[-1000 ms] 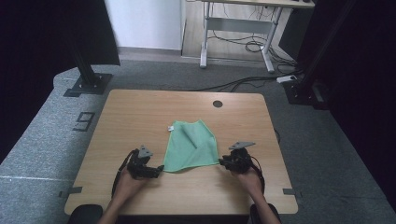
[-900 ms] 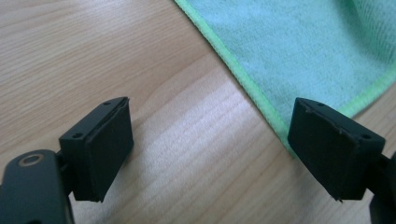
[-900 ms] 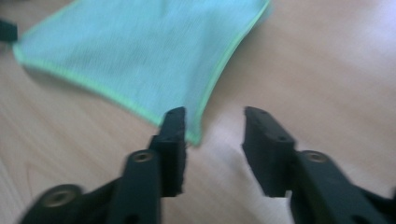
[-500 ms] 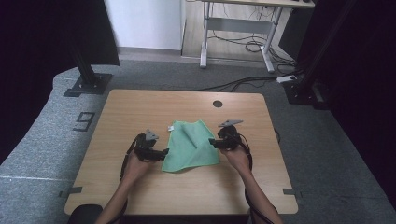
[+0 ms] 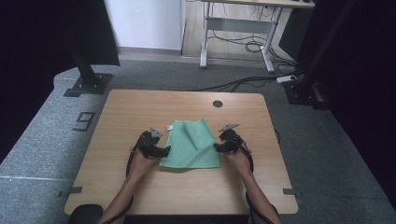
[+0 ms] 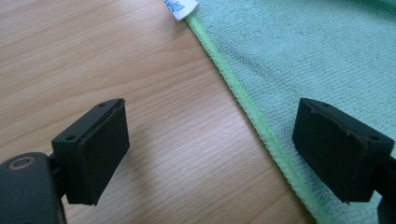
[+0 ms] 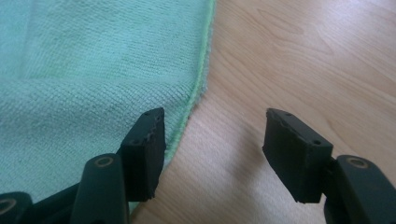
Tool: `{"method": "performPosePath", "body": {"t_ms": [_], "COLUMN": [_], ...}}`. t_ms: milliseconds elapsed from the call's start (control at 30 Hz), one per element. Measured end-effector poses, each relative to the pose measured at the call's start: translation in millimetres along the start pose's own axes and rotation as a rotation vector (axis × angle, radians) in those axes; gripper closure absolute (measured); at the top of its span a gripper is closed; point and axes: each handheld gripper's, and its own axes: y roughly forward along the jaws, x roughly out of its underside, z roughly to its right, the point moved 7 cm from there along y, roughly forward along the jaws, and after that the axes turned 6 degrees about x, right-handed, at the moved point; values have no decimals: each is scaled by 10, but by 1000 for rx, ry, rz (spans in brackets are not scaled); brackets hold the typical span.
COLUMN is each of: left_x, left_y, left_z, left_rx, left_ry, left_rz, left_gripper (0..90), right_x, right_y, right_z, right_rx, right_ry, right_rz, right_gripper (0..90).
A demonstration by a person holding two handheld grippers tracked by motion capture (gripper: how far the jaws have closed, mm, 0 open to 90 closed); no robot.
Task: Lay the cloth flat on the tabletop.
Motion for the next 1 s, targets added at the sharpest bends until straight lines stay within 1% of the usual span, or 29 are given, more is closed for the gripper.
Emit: {"method": "performPosePath", "body": {"t_ms": [67,233,333,400,500,567,600,667,767,833,900,1000], "left_x": [12,61,81,85,81,76,76,86,135,176,205,228], "left_y": [-10,-58,-68,-67,-73,-98,-116,-147,-161,-163,-174,-194], "left_z": [-26,-70,-73,-70,-65,-57,-52,-36,2,38,71,98], "left_rx": [-3,-16,-5,10,22,18,24,50,63,69,68,50], "left_ry": [-13,-33,-42,-46,-35,-22,-22,-28,-18,-6,-9,-5], "left_rz": [-1,-3,0,3,3,7,13,24,16,8,11,15], "left_gripper": [111,112,113,121,135,137,136,136,136,136,137,139], "right_x": [45,155,228,262,278,264,251,228,242,290,353,437], "right_y": [-26,-116,-172,-200,-213,-224,-241,-298,-385,-418,-420,-386], "right_z": [18,23,12,-3,-6,0,4,11,2,-36,-80,-124], "right_rx": [-5,0,-15,-27,-29,-30,-35,-47,-51,-62,-63,-73], "right_ry": [11,-2,5,6,6,5,15,38,51,43,29,14], "right_rz": [3,4,4,7,7,12,23,47,59,47,35,16], "right_gripper": [385,385,385,385,375,359,347,338,324,320,318,314]}}
